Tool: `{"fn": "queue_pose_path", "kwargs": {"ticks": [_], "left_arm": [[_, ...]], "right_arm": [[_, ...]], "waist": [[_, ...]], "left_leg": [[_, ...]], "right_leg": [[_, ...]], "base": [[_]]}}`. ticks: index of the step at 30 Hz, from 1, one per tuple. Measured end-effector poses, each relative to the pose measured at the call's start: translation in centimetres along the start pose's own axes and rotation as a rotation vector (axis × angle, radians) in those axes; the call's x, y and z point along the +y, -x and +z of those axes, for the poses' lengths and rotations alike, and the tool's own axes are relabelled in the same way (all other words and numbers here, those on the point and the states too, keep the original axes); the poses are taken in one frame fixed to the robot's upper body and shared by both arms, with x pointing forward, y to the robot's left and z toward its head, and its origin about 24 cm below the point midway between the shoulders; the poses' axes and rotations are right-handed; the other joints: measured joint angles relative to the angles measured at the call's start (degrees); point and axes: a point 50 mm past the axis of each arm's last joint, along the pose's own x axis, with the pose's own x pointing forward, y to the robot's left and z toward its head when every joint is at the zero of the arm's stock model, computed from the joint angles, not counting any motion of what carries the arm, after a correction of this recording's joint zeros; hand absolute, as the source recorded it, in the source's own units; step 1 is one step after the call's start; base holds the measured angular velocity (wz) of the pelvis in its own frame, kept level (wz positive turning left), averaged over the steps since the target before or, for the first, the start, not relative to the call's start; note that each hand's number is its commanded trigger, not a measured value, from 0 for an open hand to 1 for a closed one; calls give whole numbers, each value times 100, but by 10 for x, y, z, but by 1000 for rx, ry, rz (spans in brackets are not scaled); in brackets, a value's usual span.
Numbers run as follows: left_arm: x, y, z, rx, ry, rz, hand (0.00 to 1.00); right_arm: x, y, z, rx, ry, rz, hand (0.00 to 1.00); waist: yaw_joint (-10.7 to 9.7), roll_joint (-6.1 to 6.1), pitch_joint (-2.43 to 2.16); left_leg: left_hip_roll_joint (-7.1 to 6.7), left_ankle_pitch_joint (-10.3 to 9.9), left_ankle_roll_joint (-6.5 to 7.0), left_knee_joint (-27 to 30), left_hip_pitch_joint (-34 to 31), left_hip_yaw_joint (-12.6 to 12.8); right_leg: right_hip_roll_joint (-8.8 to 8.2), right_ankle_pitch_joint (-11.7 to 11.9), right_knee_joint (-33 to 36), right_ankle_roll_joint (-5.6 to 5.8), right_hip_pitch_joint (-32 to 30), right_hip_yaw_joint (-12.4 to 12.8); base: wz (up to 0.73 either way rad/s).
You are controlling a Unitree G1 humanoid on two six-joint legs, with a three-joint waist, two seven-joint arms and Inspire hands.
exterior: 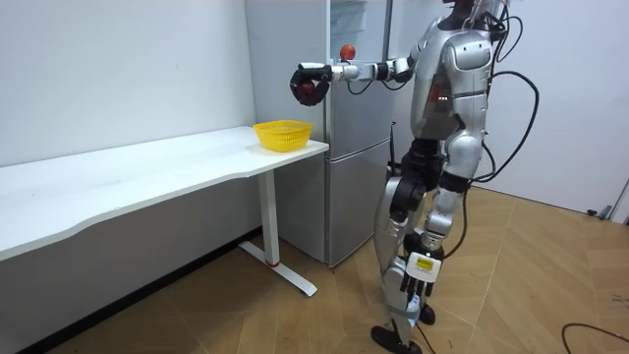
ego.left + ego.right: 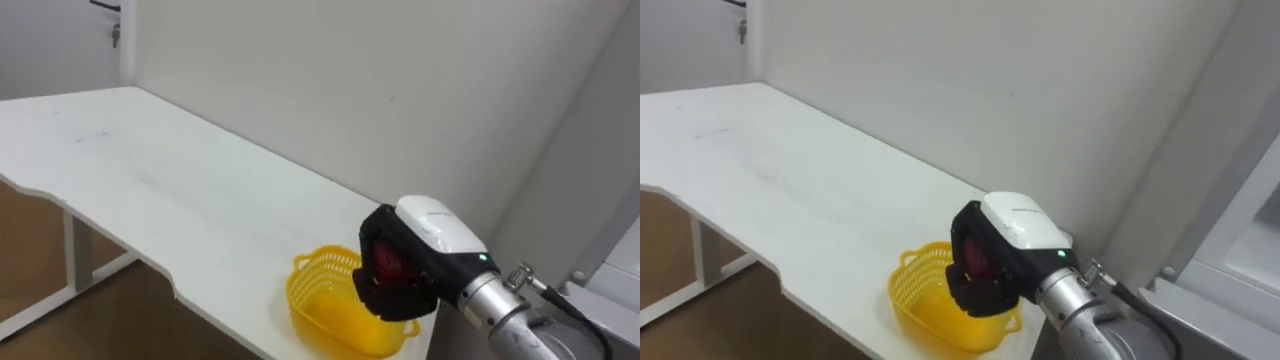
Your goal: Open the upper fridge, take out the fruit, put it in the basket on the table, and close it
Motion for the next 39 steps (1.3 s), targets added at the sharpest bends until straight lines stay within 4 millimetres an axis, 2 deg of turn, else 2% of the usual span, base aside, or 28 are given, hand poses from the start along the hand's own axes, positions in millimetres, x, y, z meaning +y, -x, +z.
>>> {"fn": "queue_pose_path", "kwargs": {"ticks": [1,3,5,7,11,12,18,27,35,36,37,39], "left_arm": [[1,0,0,0,-4,1,0],[5,2,-2,5,-43,2,0],[8,3,-1,4,-50,8,0],[10,4,-1,9,-67,8,0],[13,5,5,-13,-85,17,0],[14,5,8,-21,-91,20,0],[15,6,9,-20,-102,26,0],[17,7,17,-48,-107,37,0],[16,7,12,-17,-100,35,0],[16,7,11,-14,-99,35,0],[16,7,11,-13,-98,36,0],[16,7,8,-1,-95,38,0]], "right_arm": [[0,0,-1,6,1,2,100],[0,-1,-5,26,5,5,100],[0,-2,-5,33,4,4,100],[2,-2,-6,40,1,16,100],[9,-2,-13,74,-10,48,100],[12,-1,-17,91,-8,55,100],[20,1,-29,162,-31,86,100],[12,-1,-42,221,-32,61,100],[10,0,-48,262,-15,8,100],[10,0,-48,263,-17,2,29],[10,0,-49,265,-18,-1,0],[9,0,-50,272,-19,-17,0]], "waist": [[4,-7,1],[53,-100,-34],[94,-134,-18],[159,-152,-28],[271,-194,1],[318,-233,-11],[354,-237,-9],[364,-222,11],[351,-219,13],[345,-218,13],[344,-219,13],[369,-235,-1]], "left_leg": [[-3,0,-1,4,-17,-6],[-6,16,-23,11,-103,-11],[0,31,-38,21,-167,-9],[6,34,-42,22,-171,-5],[13,50,-59,24,-240,-16],[12,57,-60,27,-270,-17],[12,59,-60,63,-347,-35],[12,59,-61,90,-446,-59],[-11,64,-68,106,-507,-207],[-16,64,-68,115,-520,-229],[-19,65,-70,116,-526,-238],[-23,67,-71,123,-559,-244]], "right_leg": [[-1,0,-1,0,-10,1],[-2,0,0,0,-86,2],[5,1,0,-1,-145,3],[11,1,2,-2,-156,1],[14,2,4,-3,-221,-16],[13,5,5,-8,-246,-17],[5,6,4,-11,-274,-105],[7,9,4,-14,-343,-146],[12,9,0,-14,-350,-193],[11,9,-1,-14,-350,-210],[10,9,-1,-14,-350,-218],[11,9,0,-14,-385,-200]], "base": [[12],[4],[-2],[0],[1],[0],[4],[1],[8],[8],[7],[0]]}}
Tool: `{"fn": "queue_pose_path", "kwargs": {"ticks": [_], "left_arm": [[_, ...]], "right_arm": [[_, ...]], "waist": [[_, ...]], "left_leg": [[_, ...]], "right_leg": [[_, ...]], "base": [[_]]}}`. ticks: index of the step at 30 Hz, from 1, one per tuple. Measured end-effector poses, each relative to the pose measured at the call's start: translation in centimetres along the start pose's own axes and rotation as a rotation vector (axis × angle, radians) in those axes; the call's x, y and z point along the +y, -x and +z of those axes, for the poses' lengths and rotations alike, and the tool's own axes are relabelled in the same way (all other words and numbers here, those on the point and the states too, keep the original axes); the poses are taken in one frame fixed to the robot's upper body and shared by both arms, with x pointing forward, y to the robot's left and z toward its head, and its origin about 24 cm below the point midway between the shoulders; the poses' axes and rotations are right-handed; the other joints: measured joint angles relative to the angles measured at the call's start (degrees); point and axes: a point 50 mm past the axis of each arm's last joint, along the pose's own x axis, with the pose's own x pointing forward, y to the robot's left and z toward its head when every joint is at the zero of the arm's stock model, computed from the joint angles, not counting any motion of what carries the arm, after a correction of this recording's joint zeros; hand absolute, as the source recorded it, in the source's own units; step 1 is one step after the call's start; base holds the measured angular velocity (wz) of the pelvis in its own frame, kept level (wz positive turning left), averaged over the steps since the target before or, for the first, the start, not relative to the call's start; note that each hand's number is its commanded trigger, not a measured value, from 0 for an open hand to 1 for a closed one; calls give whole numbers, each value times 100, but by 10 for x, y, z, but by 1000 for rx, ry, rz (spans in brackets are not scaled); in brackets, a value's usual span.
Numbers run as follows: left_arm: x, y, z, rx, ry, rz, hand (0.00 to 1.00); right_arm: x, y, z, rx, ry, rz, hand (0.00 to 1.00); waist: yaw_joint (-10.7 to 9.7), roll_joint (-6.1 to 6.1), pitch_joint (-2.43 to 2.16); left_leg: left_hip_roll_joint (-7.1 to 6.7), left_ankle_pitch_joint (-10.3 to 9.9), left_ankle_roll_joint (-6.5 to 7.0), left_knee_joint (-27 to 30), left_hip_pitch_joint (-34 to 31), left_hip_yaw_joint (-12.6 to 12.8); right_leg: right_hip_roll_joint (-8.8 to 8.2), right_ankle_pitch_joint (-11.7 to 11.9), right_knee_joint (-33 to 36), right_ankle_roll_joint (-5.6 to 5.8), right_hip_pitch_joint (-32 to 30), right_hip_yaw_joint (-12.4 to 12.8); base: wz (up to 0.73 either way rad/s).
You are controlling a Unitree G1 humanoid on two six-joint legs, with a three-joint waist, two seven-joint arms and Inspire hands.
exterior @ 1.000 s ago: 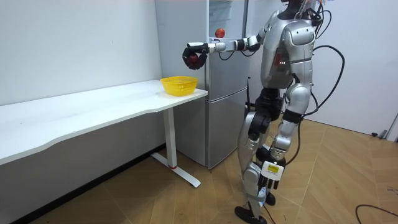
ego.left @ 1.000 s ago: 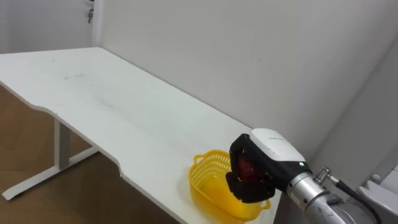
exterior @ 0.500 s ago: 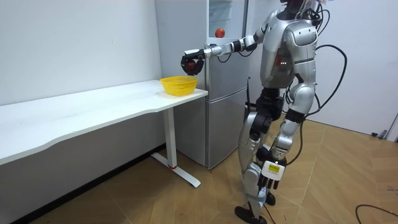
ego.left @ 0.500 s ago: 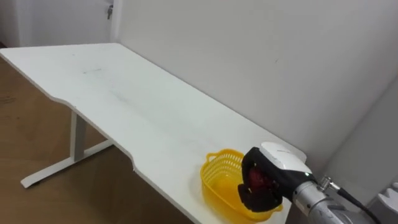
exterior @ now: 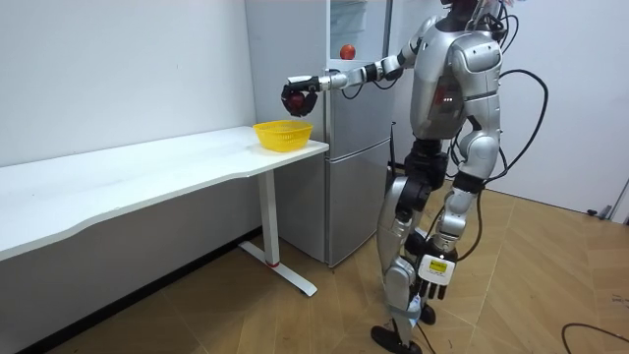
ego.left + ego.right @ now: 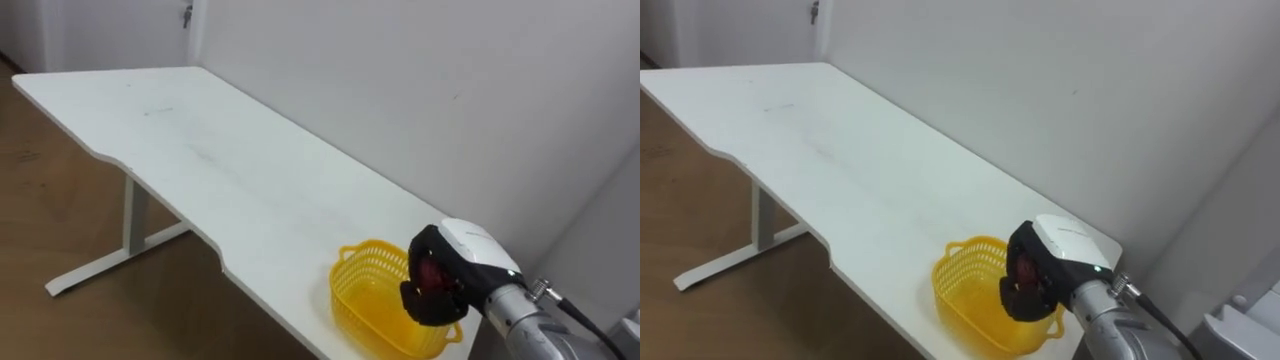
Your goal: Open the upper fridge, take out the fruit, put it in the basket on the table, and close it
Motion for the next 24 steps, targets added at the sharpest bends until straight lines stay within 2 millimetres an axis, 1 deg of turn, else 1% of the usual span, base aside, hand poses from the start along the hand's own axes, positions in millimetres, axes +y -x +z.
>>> {"fn": "queue_pose_path", "kwargs": {"ticks": [3,7,11,15,20,24], "left_arm": [[-2,0,-6,25,4,11,0],[-3,0,-10,35,5,16,0],[-2,0,-10,33,2,29,0],[-3,0,-9,32,-5,28,0],[-2,1,-4,8,-10,46,0],[-4,0,-4,5,-9,42,0]], "right_arm": [[-2,-1,-3,20,1,-27,0],[-5,-2,-3,23,-3,-61,0],[-6,-2,-4,27,-11,-96,0],[-8,-2,-5,32,-35,-132,0],[-9,-2,-3,12,-37,-157,0],[-10,-1,-1,-3,-41,-164,0]], "waist": [[-5,2,1],[-42,22,14],[-62,42,7],[-60,65,13],[-33,104,36],[-16,153,25]], "left_leg": [[-12,1,2,7,-2,-17],[-21,1,2,11,-13,-62],[-28,1,2,32,-32,-68],[-35,0,2,65,-59,-73],[-40,0,3,91,-89,-74],[-43,0,3,91,-89,-73]], "right_leg": [[-5,0,0,0,-4,19],[-9,0,-3,0,-6,4],[-10,0,-3,0,-5,-25],[-14,0,-4,0,-11,-51],[-20,0,-3,0,-26,-92],[-28,0,0,0,-30,-99]], "base": [[0],[0],[2],[1],[0],[0]]}}
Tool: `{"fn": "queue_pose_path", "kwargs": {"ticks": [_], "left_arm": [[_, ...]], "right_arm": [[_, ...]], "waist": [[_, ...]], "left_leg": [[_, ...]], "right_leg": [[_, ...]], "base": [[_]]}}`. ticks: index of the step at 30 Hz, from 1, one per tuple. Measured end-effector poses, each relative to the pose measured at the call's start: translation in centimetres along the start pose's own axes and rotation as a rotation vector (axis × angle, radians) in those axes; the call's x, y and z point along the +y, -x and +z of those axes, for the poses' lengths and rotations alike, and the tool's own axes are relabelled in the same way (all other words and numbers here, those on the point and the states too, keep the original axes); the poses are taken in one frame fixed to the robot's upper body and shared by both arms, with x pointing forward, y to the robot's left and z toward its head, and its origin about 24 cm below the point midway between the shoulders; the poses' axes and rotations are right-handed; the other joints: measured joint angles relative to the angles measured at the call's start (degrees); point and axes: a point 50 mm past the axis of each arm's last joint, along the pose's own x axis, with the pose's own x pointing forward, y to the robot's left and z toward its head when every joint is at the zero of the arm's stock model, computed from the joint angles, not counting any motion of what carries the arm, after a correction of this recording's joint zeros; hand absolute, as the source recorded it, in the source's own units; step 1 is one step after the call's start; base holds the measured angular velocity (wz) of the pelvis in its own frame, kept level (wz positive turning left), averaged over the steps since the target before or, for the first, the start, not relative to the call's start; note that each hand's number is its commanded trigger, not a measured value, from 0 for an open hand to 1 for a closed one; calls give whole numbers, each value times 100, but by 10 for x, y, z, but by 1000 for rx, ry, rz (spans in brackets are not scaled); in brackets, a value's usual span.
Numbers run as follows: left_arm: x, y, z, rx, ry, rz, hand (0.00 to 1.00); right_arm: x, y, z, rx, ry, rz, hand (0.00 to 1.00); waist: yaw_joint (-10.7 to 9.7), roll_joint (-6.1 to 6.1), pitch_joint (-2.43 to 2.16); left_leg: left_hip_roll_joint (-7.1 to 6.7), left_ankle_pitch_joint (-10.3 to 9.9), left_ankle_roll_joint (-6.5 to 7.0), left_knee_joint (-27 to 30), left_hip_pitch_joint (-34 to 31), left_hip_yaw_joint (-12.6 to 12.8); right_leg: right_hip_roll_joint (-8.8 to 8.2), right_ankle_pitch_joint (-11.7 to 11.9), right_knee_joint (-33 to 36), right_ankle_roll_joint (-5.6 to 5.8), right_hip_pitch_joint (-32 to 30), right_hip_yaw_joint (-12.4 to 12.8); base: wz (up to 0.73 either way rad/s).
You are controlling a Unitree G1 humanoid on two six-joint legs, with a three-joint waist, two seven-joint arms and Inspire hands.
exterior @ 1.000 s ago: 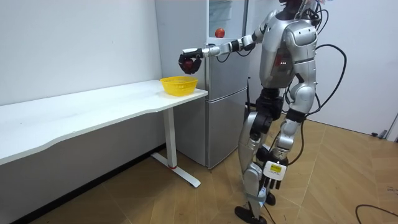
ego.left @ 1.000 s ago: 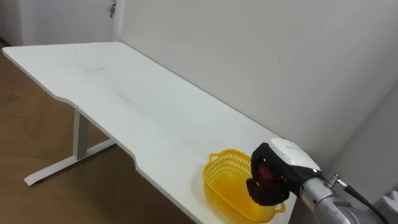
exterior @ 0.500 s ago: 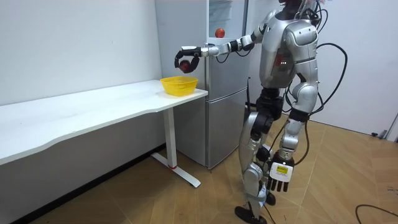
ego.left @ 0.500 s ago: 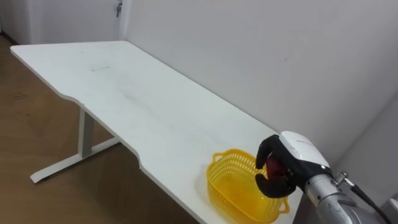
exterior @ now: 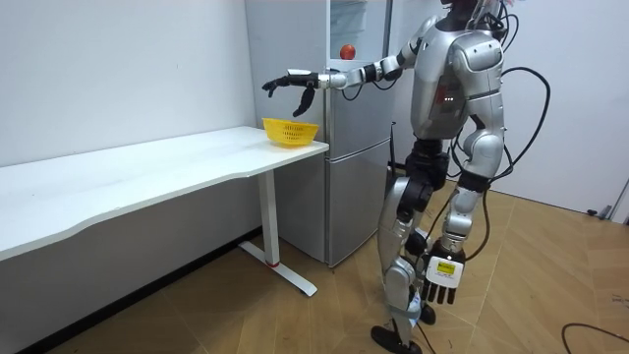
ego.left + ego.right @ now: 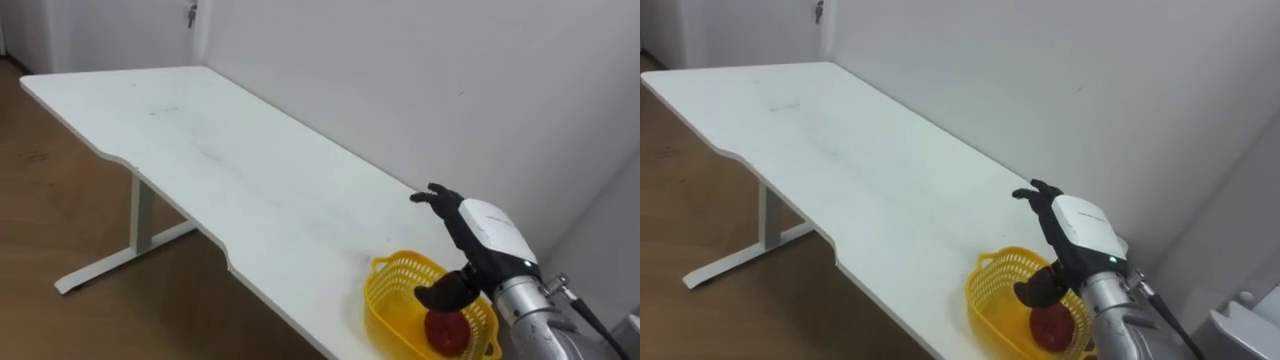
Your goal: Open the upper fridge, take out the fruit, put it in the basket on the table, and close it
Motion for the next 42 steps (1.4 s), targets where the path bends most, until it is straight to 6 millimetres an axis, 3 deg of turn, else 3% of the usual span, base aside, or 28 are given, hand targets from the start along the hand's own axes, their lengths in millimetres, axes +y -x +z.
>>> {"fn": "queue_pose_path", "kwargs": {"ticks": [8,26,29,34,35,38,42], "left_arm": [[-4,-1,-2,17,7,-11,0],[-10,1,-17,62,13,-38,0],[-12,0,-17,62,15,-33,0],[-22,-1,-14,46,24,-30,0],[-25,-2,-13,42,16,-35,0],[-34,-3,-11,31,45,-52,0],[-39,-3,-13,29,70,-53,0]], "right_arm": [[0,0,5,-20,-5,-4,0],[2,-1,10,-25,-28,-9,0],[-4,-2,19,-56,-57,-43,0],[-26,-3,49,-186,-122,-147,0],[-34,-2,55,-220,-141,-180,0],[-50,4,67,-291,-176,-267,0],[-71,12,87,-396,-217,-375,0]], "waist": [[4,142,-43],[-18,131,-56],[-52,130,-58],[-191,201,-49],[-195,240,-31],[-247,366,-41],[-487,515,-72]], "left_leg": [[0,1,1,-11,20,4],[-1,1,4,-49,170,9],[2,-1,7,-46,216,20],[-1,-15,22,-9,244,51],[-1,-21,30,-7,280,86],[-4,-40,60,-8,372,213],[7,-50,78,-48,499,351]], "right_leg": [[-2,0,-1,0,10,-14],[-9,0,1,1,140,12],[-33,0,-1,1,164,61],[-9,-1,-2,1,221,88],[-10,-1,-2,1,251,133],[-23,-1,1,2,286,270],[-23,2,4,7,336,433]], "base": [[0],[0],[0],[-2],[-16],[-21],[-19]]}}
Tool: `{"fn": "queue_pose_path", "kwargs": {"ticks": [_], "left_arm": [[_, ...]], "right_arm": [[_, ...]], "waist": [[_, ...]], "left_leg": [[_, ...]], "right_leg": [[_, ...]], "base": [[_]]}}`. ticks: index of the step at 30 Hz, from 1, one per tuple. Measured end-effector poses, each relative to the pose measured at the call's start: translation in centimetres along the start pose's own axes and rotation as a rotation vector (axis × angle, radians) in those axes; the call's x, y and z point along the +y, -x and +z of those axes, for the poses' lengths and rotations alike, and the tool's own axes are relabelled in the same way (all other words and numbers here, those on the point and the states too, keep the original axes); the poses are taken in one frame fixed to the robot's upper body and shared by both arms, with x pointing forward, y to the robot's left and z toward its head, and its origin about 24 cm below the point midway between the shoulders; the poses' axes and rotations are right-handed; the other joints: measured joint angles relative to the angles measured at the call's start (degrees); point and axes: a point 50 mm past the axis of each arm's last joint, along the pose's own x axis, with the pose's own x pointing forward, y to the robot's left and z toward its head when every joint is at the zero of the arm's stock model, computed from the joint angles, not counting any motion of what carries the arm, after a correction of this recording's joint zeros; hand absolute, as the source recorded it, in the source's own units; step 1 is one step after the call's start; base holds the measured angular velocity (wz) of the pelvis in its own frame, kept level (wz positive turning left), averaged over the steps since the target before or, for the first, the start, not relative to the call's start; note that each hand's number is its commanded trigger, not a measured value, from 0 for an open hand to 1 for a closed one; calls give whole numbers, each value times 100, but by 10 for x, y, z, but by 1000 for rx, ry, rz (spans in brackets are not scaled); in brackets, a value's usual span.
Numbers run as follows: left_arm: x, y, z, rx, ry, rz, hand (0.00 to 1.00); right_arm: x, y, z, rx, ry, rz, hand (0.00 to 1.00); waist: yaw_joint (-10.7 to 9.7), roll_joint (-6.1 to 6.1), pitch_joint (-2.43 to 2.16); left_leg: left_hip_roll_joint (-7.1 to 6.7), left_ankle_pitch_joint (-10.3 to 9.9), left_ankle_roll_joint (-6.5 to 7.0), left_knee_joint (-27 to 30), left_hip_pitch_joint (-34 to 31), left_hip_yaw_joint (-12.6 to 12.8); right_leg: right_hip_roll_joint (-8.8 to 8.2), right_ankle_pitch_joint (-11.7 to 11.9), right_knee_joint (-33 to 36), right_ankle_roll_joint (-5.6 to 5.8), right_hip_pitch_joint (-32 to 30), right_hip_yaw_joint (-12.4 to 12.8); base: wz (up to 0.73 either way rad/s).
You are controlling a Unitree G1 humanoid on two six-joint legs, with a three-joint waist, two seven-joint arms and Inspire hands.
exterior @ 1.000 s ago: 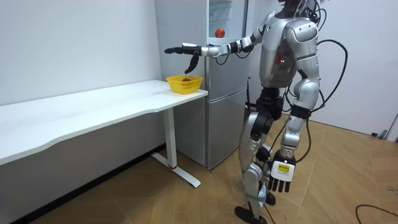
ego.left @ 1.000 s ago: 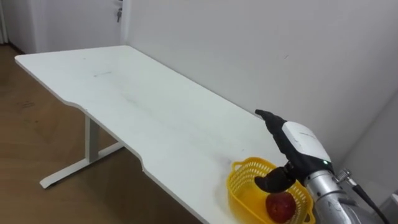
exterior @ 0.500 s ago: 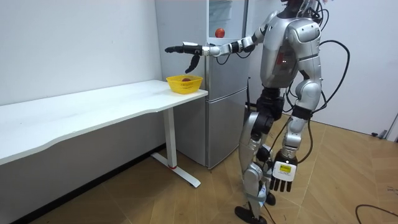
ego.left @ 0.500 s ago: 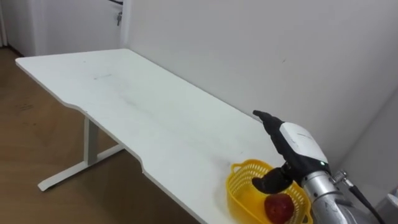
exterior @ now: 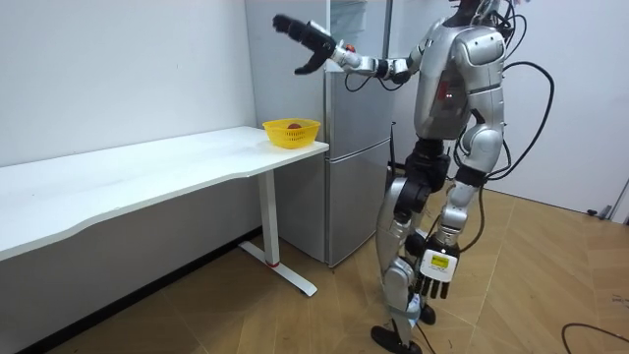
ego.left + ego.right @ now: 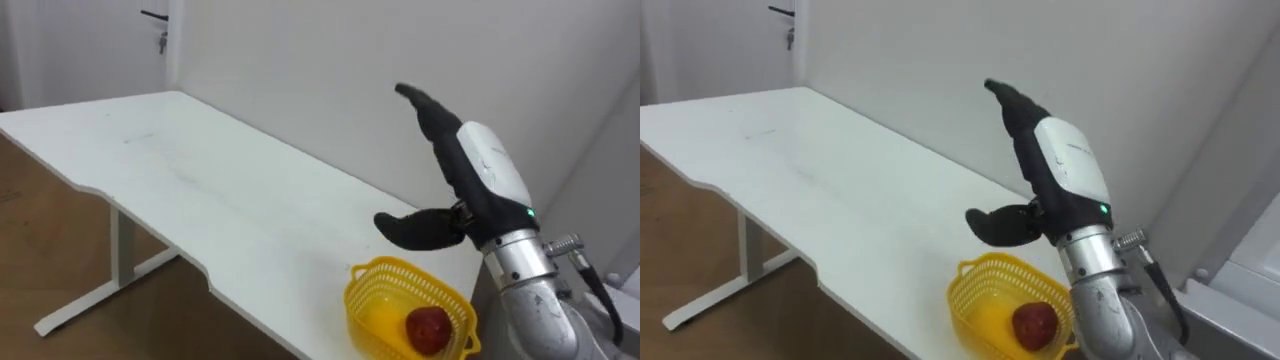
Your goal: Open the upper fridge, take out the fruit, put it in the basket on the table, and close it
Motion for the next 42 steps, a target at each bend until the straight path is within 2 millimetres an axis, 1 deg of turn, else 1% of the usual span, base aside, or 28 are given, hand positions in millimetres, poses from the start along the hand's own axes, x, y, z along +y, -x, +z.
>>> {"fn": "queue_pose_path", "kwargs": {"ticks": [1,2,3,4,5,6,7,8,9,10,12,13,14,15,16,17,19,21,22,23,25,30,33,35,36,38,40,42], "left_arm": [[0,0,0,0,0,2,0],[0,0,1,-6,0,2,0],[-1,0,0,-11,-1,0,0],[-1,0,0,-12,-4,1,0],[-1,0,-1,-14,8,1,0],[-2,0,-1,-18,20,0,0],[-2,-1,-2,-17,24,-2,0],[-4,-1,-3,-9,29,-8,0],[-7,-2,-4,-6,31,-15,0],[-8,-2,-4,-8,32,-19,0],[-13,-2,-6,-3,24,-34,0],[-13,-3,-7,0,25,-37,0],[-15,-3,-10,12,28,-43,0],[-16,-3,-12,18,29,-45,0],[-16,-3,-12,19,30,-45,0],[-17,-3,-13,21,31,-47,0],[-18,-3,-13,21,33,-49,0],[-19,-3,-12,15,34,-54,0],[-19,-3,-12,12,34,-55,0],[-21,-3,-12,11,34,-59,0],[-20,-4,-8,-4,35,-57,0],[-20,-4,-5,-14,33,-57,0],[-22,-5,-5,-8,35,-63,0],[-22,-5,-4,-10,36,-65,0],[-22,-5,0,-19,35,-63,0],[-22,-5,0,-21,34,-66,0],[-22,-6,0,-25,35,-67,0],[-23,-5,-1,-20,36,-68,0]], "right_arm": [[-2,-1,3,-12,-5,-11,0],[-6,-2,9,-38,-14,-31,0],[-11,-3,15,-66,-25,-53,0],[-15,-4,19,-85,-26,-67,0],[-23,-6,29,-131,-19,-105,0],[-32,-7,38,-176,-20,-152,0],[-37,-8,43,-197,-24,-176,0],[-44,-8,50,-235,-27,-222,0],[-50,-8,56,-266,-24,-259,0],[-54,-7,58,-279,-24,-279,0],[-64,-5,65,-321,-9,-348,0],[-66,-4,66,-328,-6,-360,0],[-67,-3,67,-334,-13,-374,0],[-68,-1,67,-341,-18,-382,0],[-69,1,67,-339,-20,-386,0],[-69,5,66,-337,-26,-390,0],[-69,10,66,-337,-26,-389,0],[-79,14,67,-340,-15,-420,0],[-82,15,66,-340,-16,-433,0],[-89,15,66,-337,-31,-461,0],[-99,16,64,-334,-50,-506,0],[-110,17,53,-299,-46,-573,0],[-113,18,50,-283,-46,-597,0],[-116,18,48,-278,-43,-609,0],[-118,18,45,-267,-42,-616,0],[-120,18,37,-237,-31,-625,0],[-123,18,28,-196,-24,-633,0],[-123,18,15,-135,-32,-627,0]], "waist": [[-39,16,-11],[-155,46,-37],[-198,87,-58],[-216,115,-71],[-311,162,-91],[-388,208,-87],[-443,224,-90],[-507,267,-92],[-614,308,-96],[-665,327,-88],[-857,402,-93],[-883,424,-88],[-935,486,-82],[-982,531,-84],[-1003,545,-80],[-1014,581,-82],[-1132,601,-96],[-1258,599,-104],[-1283,600,-109],[-1314,605,-126],[-1369,605,-135],[-1572,638,-132],[-1597,689,-121],[-1621,713,-105],[-1638,724,-90],[-1639,714,-79],[-1622,702,-79],[-1675,688,-78]], "left_leg": [[4,-1,1,-3,12,17],[21,-7,10,-8,54,81],[31,-7,12,-61,105,162],[42,-8,13,-65,117,208],[61,-11,16,-69,146,275],[73,-12,17,-91,193,302],[75,-12,18,-106,218,314],[86,-12,18,-165,308,370],[94,-21,23,-183,360,418],[95,-26,25,-185,372,418],[96,-28,27,-203,420,457],[100,-28,28,-212,447,480],[115,-28,28,-264,534,555],[123,-28,28,-297,584,596],[125,-28,28,-321,613,617],[138,-26,27,-367,670,699],[146,-27,27,-375,679,739],[148,-27,28,-377,678,778],[148,-27,28,-376,684,787],[152,-27,28,-363,703,820],[158,-29,30,-362,717,847],[198,-47,13,-443,811,926],[223,-50,4,-457,824,1008],[223,-50,4,-461,826,1026],[227,-50,4,-460,854,1061],[224,-51,5,-484,871,1074],[223,-51,5,-493,855,1115],[218,-51,6,-487,820,1128]], "right_leg": [[2,0,0,0,2,17],[9,0,1,0,2,71],[17,1,11,0,12,162],[25,5,12,4,11,200],[35,23,12,7,16,218],[45,43,9,14,40,238],[46,44,7,15,50,251],[51,44,1,15,89,298],[60,44,-3,15,109,350],[60,44,-3,15,121,353],[60,44,0,15,133,402],[64,44,1,15,143,430],[74,44,2,15,177,510],[81,44,2,15,179,556],[84,44,2,15,174,581],[96,44,5,14,171,661],[100,44,14,14,177,695],[103,44,18,14,176,729],[103,44,18,14,175,739],[106,44,19,14,175,763],[112,44,20,14,177,795],[154,47,20,7,183,865],[184,57,22,-9,175,941],[186,57,22,-10,172,959],[187,57,17,-10,156,978],[189,56,16,-10,151,1005],[198,57,22,-9,96,1065],[194,58,12,-10,68,1073]], "base": [[-18],[-25],[-29],[-32],[-25],[-20],[-18],[-22],[-20],[-14],[-9],[-21],[-27],[-26],[-26],[-25],[-16],[-6],[-10],[-11],[-8],[-9],[-14],[-7],[-7],[-8],[-11],[-3]]}}
